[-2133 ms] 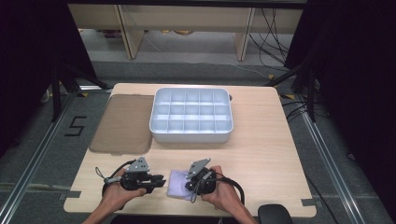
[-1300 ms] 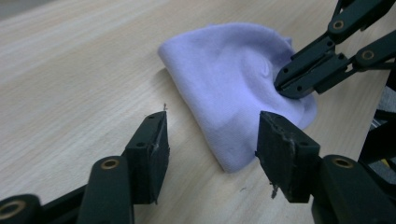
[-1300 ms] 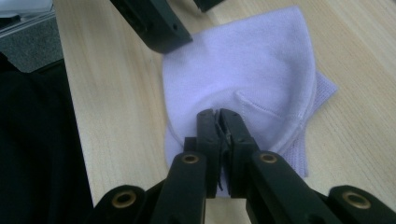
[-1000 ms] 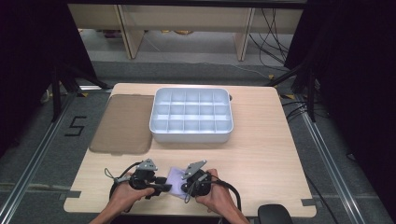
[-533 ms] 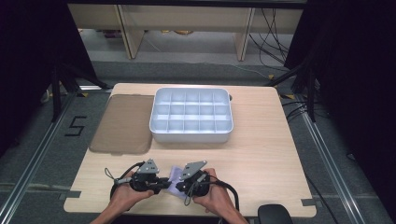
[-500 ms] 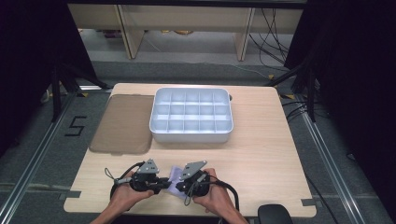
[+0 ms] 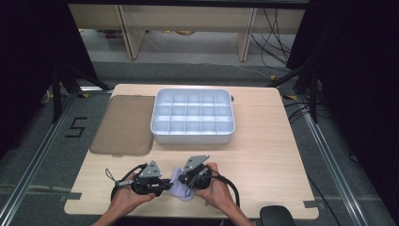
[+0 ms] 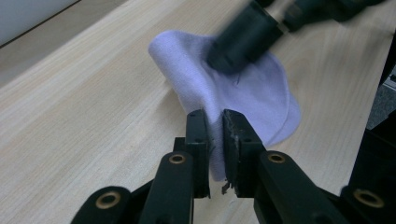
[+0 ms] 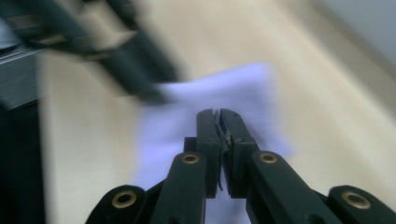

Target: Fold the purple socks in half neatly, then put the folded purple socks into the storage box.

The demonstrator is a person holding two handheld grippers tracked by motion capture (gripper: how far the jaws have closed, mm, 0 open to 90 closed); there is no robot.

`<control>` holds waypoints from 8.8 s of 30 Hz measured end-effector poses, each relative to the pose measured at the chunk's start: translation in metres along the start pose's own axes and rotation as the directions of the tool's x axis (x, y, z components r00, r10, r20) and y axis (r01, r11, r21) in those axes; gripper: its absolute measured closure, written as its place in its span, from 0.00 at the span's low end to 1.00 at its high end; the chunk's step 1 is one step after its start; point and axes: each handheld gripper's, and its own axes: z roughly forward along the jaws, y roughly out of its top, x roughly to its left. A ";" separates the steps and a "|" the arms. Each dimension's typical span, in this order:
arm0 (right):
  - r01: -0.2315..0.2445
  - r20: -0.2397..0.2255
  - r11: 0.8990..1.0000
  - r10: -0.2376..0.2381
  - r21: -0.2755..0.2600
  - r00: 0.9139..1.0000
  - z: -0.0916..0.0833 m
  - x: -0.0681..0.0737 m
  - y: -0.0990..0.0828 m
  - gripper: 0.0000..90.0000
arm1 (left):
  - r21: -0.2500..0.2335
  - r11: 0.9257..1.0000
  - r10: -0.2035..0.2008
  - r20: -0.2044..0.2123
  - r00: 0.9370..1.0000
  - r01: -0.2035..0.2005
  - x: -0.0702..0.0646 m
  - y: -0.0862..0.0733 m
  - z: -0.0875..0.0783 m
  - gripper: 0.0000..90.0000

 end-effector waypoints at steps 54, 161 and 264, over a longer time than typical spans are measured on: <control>-0.075 0.014 0.991 0.074 0.112 0.997 -0.019 -0.018 -0.033 0.95 | 0.006 0.983 0.181 0.031 0.983 -0.181 -0.039 0.023 0.032 0.87; -0.237 -0.064 0.969 0.241 0.073 0.968 -0.007 -0.032 -0.022 0.79 | -0.013 1.000 0.014 -0.033 0.999 -0.014 -0.007 -0.031 -0.022 0.36; -0.231 0.338 0.972 0.204 0.041 0.919 -0.139 -0.166 0.063 0.82 | 0.031 0.999 -0.013 -0.114 0.993 0.016 0.008 -0.040 -0.023 0.28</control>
